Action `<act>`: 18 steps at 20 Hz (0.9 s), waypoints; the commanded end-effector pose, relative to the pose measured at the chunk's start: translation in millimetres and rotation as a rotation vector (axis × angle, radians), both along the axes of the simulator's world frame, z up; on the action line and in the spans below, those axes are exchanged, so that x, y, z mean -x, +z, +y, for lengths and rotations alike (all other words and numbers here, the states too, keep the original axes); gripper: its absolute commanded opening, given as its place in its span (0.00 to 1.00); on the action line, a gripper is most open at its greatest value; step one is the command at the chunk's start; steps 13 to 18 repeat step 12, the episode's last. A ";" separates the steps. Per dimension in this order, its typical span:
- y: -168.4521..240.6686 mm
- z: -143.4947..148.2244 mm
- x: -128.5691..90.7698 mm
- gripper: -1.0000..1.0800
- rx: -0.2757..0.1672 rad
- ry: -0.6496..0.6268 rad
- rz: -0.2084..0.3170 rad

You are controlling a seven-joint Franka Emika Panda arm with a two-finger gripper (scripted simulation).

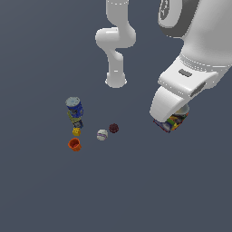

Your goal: Pick up a designated object from a clutter of objects.

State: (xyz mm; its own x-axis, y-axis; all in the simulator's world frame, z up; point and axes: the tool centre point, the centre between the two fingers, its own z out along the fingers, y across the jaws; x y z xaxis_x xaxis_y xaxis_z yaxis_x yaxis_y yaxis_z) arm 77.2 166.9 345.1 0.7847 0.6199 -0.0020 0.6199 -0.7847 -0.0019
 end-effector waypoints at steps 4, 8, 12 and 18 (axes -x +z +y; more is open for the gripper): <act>22.2 7.2 -6.7 0.00 0.000 -0.001 -0.003; 29.0 9.6 -9.3 0.00 0.000 -0.001 -0.003; 30.7 10.3 -10.3 0.00 0.000 -0.001 -0.003; 30.7 10.3 -10.3 0.00 0.000 -0.001 -0.003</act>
